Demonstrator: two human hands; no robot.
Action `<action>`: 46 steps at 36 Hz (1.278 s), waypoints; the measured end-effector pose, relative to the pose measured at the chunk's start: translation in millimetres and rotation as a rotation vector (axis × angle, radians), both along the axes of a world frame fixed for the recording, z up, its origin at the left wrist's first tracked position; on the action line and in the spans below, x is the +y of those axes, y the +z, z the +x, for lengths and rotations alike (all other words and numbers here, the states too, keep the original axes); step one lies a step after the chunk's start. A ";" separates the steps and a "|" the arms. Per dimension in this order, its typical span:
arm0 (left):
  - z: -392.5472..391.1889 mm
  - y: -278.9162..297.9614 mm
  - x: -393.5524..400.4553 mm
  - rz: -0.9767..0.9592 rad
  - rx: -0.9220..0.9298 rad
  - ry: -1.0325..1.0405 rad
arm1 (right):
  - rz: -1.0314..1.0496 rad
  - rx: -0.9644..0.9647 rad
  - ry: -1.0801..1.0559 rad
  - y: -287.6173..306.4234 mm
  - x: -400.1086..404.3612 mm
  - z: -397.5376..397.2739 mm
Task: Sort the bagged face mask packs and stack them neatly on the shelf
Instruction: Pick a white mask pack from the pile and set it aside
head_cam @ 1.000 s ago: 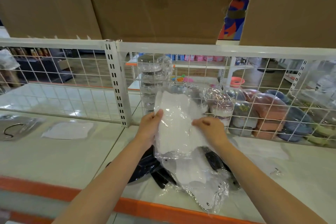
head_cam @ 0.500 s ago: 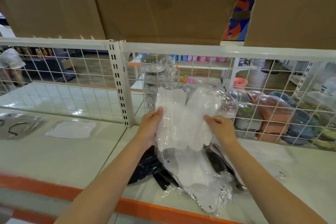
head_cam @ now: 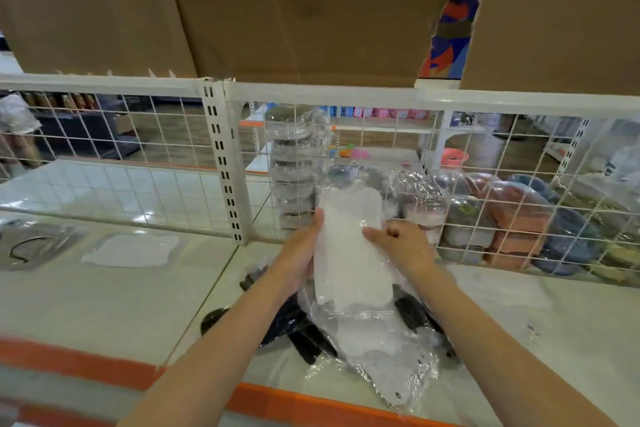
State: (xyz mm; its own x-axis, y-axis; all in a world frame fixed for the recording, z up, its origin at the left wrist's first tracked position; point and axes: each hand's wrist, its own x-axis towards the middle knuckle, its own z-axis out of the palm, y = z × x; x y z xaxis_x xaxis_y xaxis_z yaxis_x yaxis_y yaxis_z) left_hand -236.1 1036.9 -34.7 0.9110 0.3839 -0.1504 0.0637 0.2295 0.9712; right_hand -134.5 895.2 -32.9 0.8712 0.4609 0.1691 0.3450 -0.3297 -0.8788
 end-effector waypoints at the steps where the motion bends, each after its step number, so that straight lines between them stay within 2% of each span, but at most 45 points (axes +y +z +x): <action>1: 0.1 -1.1 -4.8 0.060 0.014 -0.011 | -0.049 -0.027 -0.004 0.3 4.3 -3.2; 3: 1.3 -4.5 -8.2 0.147 0.036 0.036 | -0.102 -0.033 0.021 2.9 8.8 -8.1; 6: -0.1 -7.7 -1.4 0.130 0.054 0.095 | -0.116 0.029 0.012 8.6 5.7 -8.2; 11: -13.2 -2.2 24.5 0.036 0.054 0.114 | -0.035 -0.022 -0.239 20.9 -20.4 18.2; 13: -16.8 -1.5 33.3 0.006 0.043 0.125 | 0.104 0.033 -0.267 23.9 -29.9 24.8; 15: -17.9 -0.2 36.9 -0.010 0.027 0.151 | 0.313 0.138 -0.192 28.4 -36.6 26.3; 18: -16.2 2.2 36.6 -0.040 0.034 0.181 | 0.644 0.407 0.066 37.3 -40.0 22.3; 20: -14.1 4.1 34.8 -0.027 0.040 0.182 | 0.725 0.503 0.205 39.1 -40.4 21.4; 22: -12.3 5.2 33.8 -0.020 0.045 0.192 | 0.703 0.515 0.253 38.4 -39.1 20.4; 25: -10.7 8.1 31.1 0.001 0.056 0.190 | 0.566 0.381 0.216 37.2 -36.2 19.3; 29: -9.4 8.1 30.1 -0.013 0.073 0.190 | 0.426 -0.005 -0.051 37.1 -30.7 16.3; 31: -8.4 7.5 26.3 -0.021 0.061 0.160 | 0.260 -0.242 -0.189 37.8 -27.5 10.5; 34: -6.8 9.2 13.9 -0.059 0.021 0.130 | -0.016 -0.433 -0.076 40.1 -19.1 -14.4; 37: -3.0 10.6 0.4 -0.107 -0.054 0.011 | -0.271 -0.373 0.256 31.4 -7.6 -37.3; 39: -3.2 11.7 -7.0 -0.066 -0.062 -0.039 | -0.364 -0.199 0.512 21.8 -2.0 -46.1; 40: -2.2 9.3 -6.6 -0.038 -0.060 -0.009 | -0.345 -0.113 0.579 17.7 -0.4 -47.5; 42: -0.7 5.6 -1.2 -0.005 -0.062 0.037 | -0.171 0.036 0.572 14.0 -0.5 -43.8; 43: -1.2 5.3 1.2 0.000 -0.061 0.059 | -0.078 0.049 0.518 13.5 -1.2 -39.5; 46: -1.8 5.8 9.7 0.000 -0.064 0.125 | 0.072 -0.081 0.257 15.6 -3.8 -20.0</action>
State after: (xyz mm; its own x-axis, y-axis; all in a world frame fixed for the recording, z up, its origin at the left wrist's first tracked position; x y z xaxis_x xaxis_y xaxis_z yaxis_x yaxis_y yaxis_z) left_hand -237.8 1046.6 -28.8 0.8638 0.4951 -0.0937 -0.0272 0.2316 0.9724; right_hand -154.4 891.4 -17.3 0.7097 0.6493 0.2735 0.4793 -0.1603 -0.8629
